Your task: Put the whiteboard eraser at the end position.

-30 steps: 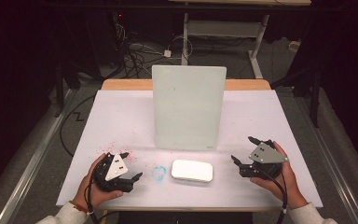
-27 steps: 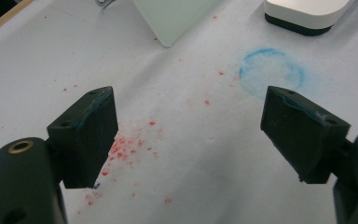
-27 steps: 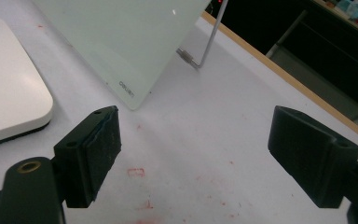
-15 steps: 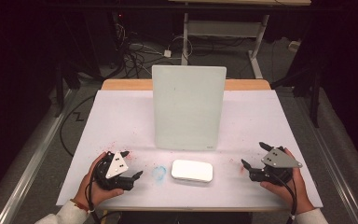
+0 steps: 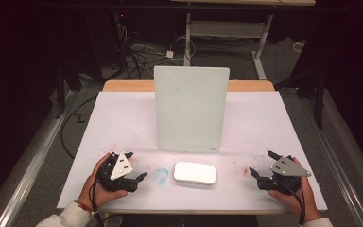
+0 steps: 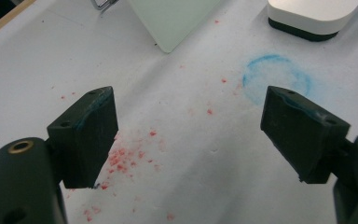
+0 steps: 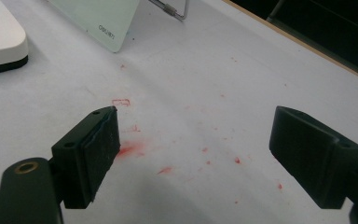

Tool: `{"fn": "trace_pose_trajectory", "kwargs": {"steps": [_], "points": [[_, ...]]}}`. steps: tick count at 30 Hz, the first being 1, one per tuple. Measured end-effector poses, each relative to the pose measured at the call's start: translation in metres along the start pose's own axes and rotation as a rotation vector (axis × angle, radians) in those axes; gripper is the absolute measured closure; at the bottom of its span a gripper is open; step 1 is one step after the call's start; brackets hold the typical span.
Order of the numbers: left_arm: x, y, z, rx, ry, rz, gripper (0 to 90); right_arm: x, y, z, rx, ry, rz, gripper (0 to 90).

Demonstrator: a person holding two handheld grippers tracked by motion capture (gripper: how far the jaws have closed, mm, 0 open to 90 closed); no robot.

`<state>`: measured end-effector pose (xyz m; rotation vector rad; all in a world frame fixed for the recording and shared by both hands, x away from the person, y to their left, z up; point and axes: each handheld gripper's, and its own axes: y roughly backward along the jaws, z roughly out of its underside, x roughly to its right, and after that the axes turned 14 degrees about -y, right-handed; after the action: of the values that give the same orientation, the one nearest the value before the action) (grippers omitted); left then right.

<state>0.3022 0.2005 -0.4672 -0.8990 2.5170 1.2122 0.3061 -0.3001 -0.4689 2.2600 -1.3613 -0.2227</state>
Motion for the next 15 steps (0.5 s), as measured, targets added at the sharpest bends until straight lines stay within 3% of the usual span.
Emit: {"fn": "trace_pose_trajectory", "kwargs": {"steps": [15], "points": [[0.0013,0.0023,0.0007,0.008,-0.003,0.001,18.3,-0.0048,0.0037,-0.0038,0.014,0.014,0.007,16.7]]}}
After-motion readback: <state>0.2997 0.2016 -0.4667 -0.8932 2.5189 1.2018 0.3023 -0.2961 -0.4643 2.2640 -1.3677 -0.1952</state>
